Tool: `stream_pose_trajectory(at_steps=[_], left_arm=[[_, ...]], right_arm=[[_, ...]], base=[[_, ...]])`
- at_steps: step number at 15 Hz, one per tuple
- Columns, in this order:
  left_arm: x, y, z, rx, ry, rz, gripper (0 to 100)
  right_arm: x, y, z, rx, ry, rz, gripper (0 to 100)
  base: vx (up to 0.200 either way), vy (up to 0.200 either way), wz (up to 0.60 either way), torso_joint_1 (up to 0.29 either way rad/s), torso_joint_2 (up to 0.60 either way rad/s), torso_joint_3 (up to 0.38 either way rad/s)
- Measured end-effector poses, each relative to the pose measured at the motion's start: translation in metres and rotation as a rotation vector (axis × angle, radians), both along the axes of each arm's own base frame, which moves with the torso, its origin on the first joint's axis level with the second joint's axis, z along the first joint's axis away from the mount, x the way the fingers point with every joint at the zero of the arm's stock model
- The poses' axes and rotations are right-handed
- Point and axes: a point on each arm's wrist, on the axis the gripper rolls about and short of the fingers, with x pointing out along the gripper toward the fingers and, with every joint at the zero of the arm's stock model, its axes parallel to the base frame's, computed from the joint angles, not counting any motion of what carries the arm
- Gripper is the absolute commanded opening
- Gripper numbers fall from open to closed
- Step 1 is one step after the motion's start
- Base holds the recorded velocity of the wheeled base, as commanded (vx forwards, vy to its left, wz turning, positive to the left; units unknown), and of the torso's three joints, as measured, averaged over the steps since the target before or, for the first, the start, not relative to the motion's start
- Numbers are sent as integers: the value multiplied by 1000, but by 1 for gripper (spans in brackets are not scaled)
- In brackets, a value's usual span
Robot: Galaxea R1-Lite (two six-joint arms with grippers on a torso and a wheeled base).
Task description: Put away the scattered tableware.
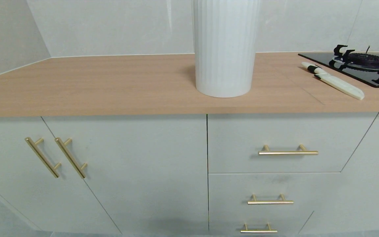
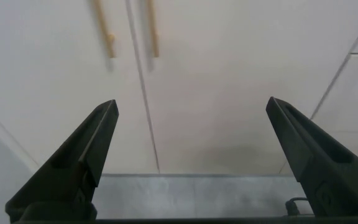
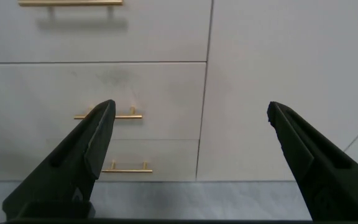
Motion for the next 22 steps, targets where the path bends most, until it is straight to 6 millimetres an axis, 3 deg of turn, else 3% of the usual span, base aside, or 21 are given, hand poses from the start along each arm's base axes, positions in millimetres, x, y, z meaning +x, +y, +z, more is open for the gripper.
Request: stream_pose_trajectory(at_steps=[3,9,22], left_arm=[[0,0,0,0,0,0,100],[0,0,0,0,0,0,100],[0,0,0,0,0,0,100]], right_arm=[[0,0,0,0,0,1,100],[0,0,0,0,0,1,100],[0,0,0,0,0,0,100]], base=[[0,0,0,0,0,0],[200,0,0,2,3,0],[0,-15,0,0,0,0]])
